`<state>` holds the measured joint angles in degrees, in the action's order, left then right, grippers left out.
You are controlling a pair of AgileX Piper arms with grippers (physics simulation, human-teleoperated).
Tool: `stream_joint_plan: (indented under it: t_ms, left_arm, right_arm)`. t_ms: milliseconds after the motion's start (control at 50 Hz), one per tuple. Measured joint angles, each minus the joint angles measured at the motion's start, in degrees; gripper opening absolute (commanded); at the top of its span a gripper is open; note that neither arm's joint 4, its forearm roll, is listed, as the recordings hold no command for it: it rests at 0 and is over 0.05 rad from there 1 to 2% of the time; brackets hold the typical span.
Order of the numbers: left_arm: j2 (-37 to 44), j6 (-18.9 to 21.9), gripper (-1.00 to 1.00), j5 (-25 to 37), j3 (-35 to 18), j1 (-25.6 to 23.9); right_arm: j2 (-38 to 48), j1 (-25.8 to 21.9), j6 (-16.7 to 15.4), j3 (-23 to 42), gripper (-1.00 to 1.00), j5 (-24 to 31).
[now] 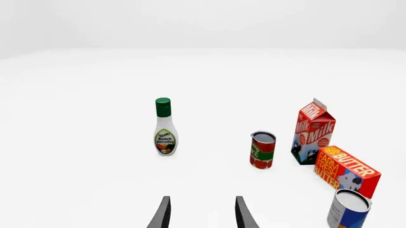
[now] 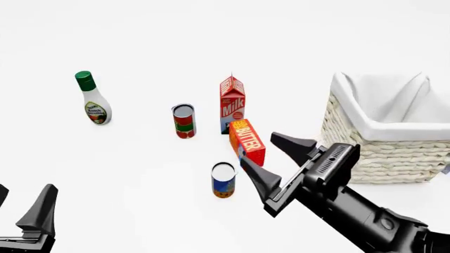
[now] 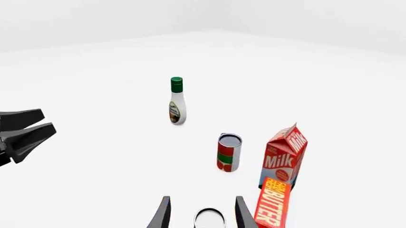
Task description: Pick the alphabet soup and place it in the basket.
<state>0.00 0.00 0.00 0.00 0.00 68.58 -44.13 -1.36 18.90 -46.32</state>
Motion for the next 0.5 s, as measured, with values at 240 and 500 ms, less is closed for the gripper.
stream_joint_plan:
  t_ms: [240,500]
  left_arm:
    - [0.00,0.00,1.00,0.00,0.00,0.00]
    - [0.00,0.00,1.00,0.00,0.00,0.00]
  right_arm:
    - [4.12,1.14,1.02,-0.14,1.00,-3.05]
    - [9.19,1.89,2.11,0.19,1.00,-6.42]
